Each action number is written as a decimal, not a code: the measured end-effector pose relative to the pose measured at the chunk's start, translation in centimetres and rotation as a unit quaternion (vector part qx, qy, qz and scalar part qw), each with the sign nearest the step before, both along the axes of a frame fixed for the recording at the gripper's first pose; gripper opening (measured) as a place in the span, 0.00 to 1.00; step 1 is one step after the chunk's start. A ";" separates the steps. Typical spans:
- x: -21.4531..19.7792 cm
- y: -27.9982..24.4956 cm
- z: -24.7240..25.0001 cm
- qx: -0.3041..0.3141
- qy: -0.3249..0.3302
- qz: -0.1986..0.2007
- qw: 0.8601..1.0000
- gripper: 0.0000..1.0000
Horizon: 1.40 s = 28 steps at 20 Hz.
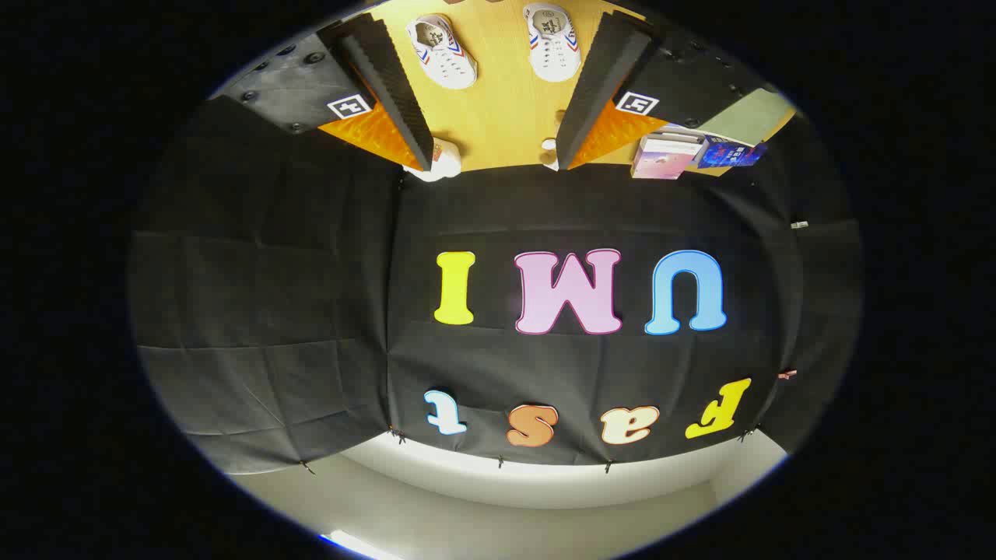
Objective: Open the storage box then place both shoes into the box .Put the left shoe in first, then the right shoe, with the right side of both shoes facing outward in a uniform manner.
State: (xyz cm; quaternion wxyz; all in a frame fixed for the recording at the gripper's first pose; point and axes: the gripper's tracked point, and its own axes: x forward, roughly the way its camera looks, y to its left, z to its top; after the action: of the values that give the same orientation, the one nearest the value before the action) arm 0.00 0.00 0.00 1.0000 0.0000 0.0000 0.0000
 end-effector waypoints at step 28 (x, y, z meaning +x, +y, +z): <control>0.4 3.7 -2.8 0.007 0.032 0.062 0.998 0.97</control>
State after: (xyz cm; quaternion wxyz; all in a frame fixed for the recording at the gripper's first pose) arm 0.35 3.65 -2.83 0.9976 0.0069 0.0318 0.0618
